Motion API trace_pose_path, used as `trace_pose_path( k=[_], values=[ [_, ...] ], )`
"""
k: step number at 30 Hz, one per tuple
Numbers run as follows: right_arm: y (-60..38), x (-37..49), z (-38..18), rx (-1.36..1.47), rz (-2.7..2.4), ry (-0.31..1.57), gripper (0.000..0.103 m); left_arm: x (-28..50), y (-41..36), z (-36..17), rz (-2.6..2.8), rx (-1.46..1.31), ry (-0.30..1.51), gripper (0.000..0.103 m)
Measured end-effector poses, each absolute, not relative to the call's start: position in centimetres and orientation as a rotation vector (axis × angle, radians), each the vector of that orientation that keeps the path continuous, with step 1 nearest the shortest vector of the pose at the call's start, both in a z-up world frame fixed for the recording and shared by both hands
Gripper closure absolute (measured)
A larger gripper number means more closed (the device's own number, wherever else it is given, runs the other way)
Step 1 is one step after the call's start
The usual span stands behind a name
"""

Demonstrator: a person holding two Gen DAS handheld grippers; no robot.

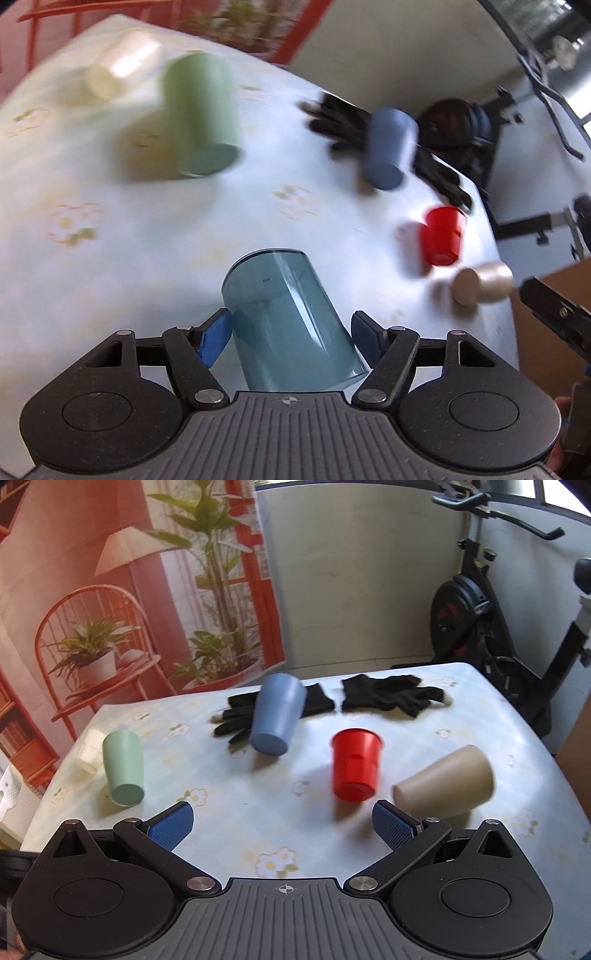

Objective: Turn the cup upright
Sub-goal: 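Lift the teal glass cup off the table with the left tool, then close the right tool on the teal cup while the left tool opens and releases it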

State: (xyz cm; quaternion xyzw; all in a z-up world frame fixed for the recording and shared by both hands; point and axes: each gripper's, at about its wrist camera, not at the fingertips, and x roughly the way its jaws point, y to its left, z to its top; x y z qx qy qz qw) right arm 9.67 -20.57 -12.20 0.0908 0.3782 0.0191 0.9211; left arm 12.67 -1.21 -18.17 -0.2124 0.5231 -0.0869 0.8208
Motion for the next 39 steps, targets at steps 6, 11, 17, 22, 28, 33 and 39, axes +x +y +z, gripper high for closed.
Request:
trace_pose_path(
  k=[6,11,17,22,28,33,39],
  values=[
    [-22.5,8.8,-12.6,0.197,-0.005,0.776,0.000,12.5,-5.3,-19.2,-0.271,-0.381,1.131,0.033],
    [-22.9,8.6,-13.0,0.205,-0.009,0.786,0.001,12.4,-6.0,-19.5,-0.296,-0.371,1.128,0.033],
    [-22.3,8.6,-13.3,0.208,0.015,0.794,0.001,12.3,-4.5,-19.0,-0.261,-0.419,1.125,0.031],
    [-21.2,8.5,-13.7,0.218,0.073,0.798,0.001,11.5,-2.9,-16.3,-0.262,-0.434,1.035,0.030],
    [-18.2,8.5,-14.8,0.160,0.159,0.798,0.001,9.7,-0.4,-12.8,-0.159,-0.340,0.891,0.030],
    [-15.0,7.5,-16.8,0.109,0.236,0.801,0.001,7.7,1.1,-11.2,-0.024,-0.202,0.780,0.030],
    [-11.7,6.2,-19.1,0.057,0.310,0.814,0.001,5.8,2.9,-11.2,0.070,-0.141,0.729,0.030]
  ],
)
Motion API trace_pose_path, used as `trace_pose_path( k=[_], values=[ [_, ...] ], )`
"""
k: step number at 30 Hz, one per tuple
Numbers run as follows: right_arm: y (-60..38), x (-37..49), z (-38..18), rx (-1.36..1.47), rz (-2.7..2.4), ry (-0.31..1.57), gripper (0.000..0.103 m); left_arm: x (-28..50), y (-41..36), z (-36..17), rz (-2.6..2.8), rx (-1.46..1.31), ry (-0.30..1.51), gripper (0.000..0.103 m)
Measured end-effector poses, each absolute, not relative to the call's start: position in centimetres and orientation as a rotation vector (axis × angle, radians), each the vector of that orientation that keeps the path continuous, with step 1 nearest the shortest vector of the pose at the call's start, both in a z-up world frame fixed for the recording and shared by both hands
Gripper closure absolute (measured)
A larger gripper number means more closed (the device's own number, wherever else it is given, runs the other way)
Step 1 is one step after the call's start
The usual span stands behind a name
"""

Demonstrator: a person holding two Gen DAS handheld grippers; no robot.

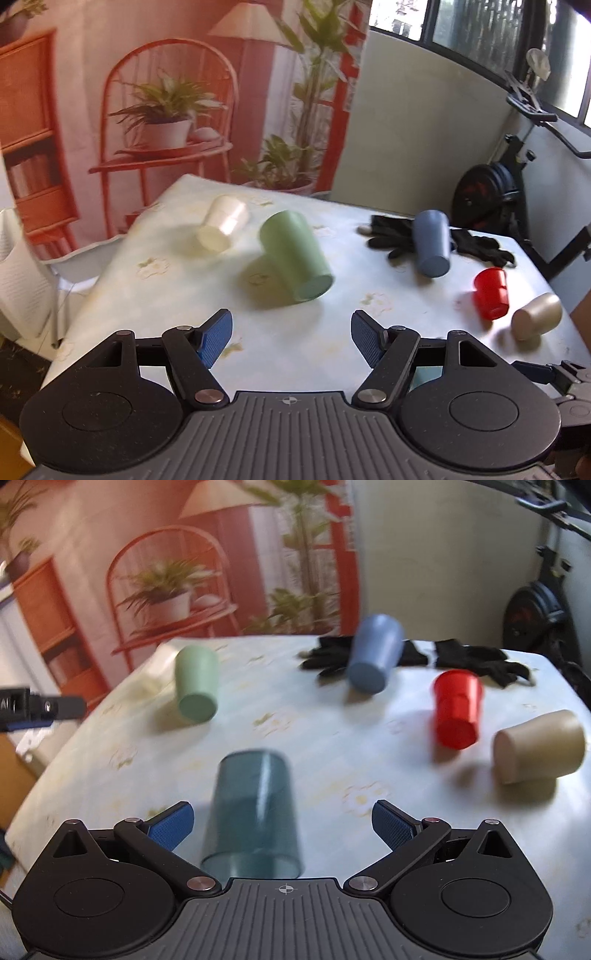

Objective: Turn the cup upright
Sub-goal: 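Close the right tool on the teal cup while the left tool opens and releases it, then rotate the held teal cup with the right tool so its rim faces up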

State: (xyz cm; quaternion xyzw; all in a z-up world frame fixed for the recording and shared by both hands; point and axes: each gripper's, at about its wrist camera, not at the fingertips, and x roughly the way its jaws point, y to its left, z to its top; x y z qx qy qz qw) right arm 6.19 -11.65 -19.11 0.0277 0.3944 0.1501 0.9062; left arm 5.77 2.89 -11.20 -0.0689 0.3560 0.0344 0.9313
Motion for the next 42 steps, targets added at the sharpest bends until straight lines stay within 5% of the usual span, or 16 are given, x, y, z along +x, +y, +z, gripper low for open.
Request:
trace_pose_path(
  k=[19,27,32,42],
  values=[
    [-9.3,5.9,-22.8,0.020,0.295,0.839,0.003,3.3,4.9,-13.2,0.104,-0.206,0.754,0.030],
    [-9.0,5.7,-24.6,-0.019,0.280,0.846,0.014,3.0,4.3,-13.5,0.094,-0.182,0.763,0.030],
    [-9.4,5.6,-24.4,-0.028,0.288,0.825,0.037,3.0,4.4,-13.4,0.093,-0.188,0.766,0.030],
    [-11.7,6.0,-21.0,-0.005,0.304,0.784,0.037,2.9,4.7,-13.1,0.084,-0.230,0.761,0.030]
  ],
)
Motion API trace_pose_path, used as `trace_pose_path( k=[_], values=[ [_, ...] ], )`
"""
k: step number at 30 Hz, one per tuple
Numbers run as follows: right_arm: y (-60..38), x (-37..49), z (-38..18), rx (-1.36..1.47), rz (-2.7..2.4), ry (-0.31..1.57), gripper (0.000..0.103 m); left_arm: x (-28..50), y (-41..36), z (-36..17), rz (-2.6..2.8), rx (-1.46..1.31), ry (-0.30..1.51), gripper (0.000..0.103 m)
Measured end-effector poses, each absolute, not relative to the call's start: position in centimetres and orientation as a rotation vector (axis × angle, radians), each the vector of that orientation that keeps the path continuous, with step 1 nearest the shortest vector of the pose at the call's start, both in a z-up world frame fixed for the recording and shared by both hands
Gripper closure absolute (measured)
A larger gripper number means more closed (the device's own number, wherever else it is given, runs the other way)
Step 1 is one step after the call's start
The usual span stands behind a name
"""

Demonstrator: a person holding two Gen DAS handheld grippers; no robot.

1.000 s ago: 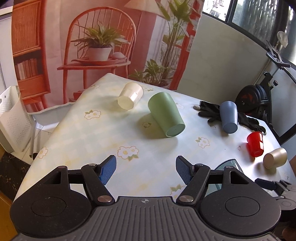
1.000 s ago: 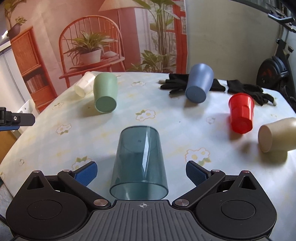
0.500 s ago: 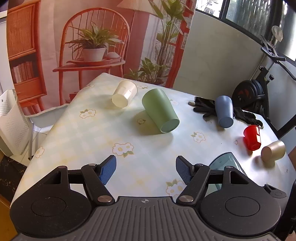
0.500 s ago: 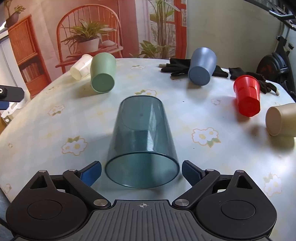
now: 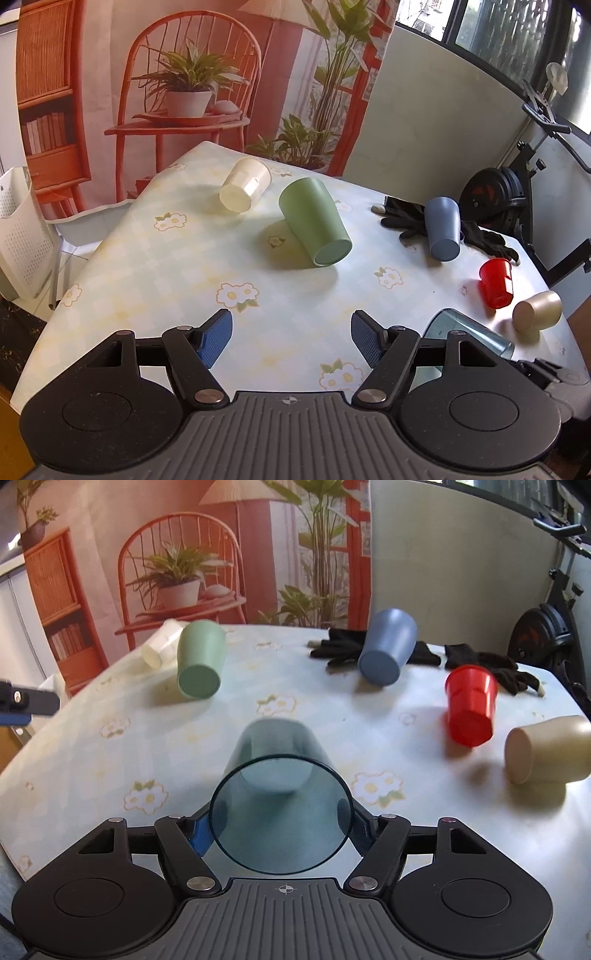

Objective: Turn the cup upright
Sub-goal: 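Rotate the held teal cup with the right tool so its rim faces up, then lower the upright teal cup onto the tablecloth with the right tool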

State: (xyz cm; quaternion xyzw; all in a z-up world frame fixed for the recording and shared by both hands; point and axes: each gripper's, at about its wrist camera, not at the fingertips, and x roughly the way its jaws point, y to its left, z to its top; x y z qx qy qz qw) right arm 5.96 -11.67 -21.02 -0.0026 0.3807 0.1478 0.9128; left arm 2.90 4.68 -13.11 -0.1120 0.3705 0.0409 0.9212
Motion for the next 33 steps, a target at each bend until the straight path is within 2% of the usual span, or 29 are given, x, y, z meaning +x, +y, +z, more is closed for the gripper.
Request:
trace_pose_path(
  k=[17,25,33],
  values=[
    [-12.8,13.0,-18.1,-0.003,0.371,1.022,0.037,2.8,4.9,-12.9,0.070,-0.266,0.744,0.030],
    [-11.2,15.4,-18.2,-0.067,0.397,1.035,0.037,2.7,5.3,-12.9,0.076,-0.286,0.735,0.030],
    [-10.5,15.2,-19.5,-0.101,0.375,0.950,0.039,2.7,5.7,-12.9,0.089,-0.296,0.731,0.030]
  ],
)
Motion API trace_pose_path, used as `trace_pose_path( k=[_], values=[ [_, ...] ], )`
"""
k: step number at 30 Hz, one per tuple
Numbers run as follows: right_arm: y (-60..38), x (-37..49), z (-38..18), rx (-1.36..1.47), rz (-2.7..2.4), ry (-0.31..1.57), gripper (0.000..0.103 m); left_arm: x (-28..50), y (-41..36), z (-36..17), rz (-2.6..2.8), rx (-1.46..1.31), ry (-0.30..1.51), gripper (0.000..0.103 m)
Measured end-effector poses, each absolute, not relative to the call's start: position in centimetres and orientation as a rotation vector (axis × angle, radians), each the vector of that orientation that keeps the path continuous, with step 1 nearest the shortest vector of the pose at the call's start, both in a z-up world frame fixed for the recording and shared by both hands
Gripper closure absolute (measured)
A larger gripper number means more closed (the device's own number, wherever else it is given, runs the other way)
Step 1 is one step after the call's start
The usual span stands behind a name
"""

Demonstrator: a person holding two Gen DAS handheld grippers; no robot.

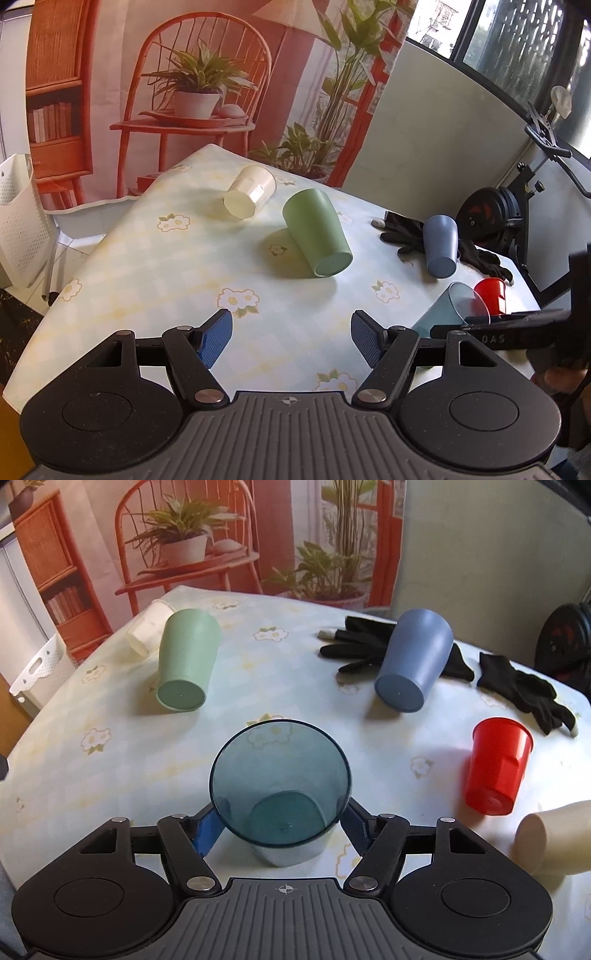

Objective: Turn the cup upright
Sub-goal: 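Lower the upright teal cup onto the tablecloth with the right tool, then open the right tool and pull it back from the teal cup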

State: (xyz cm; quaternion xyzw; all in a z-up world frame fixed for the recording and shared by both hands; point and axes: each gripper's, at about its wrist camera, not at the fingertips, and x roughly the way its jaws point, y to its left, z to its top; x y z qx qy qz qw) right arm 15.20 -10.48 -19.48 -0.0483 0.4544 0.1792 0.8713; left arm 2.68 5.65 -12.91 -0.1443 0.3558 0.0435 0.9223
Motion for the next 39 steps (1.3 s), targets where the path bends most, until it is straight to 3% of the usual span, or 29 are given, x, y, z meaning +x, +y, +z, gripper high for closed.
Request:
trace_pose_path(
  k=[11,34,37,39],
  values=[
    [-10.5,13.1,-21.0,-0.095,0.333,0.781,0.040,2.8,5.3,-12.9,0.095,-0.283,0.732,0.030],
    [-11.1,12.3,-20.9,-0.037,0.208,0.816,0.040,2.7,4.3,-11.5,0.090,-0.216,0.711,0.030],
    [-11.4,12.2,-20.7,-0.025,0.205,0.817,0.038,2.9,4.2,-11.3,0.086,-0.207,0.710,0.029],
    [-11.6,12.0,-20.2,-0.014,0.200,0.807,0.024,3.1,4.1,-10.9,0.083,-0.191,0.708,0.029]
  ],
)
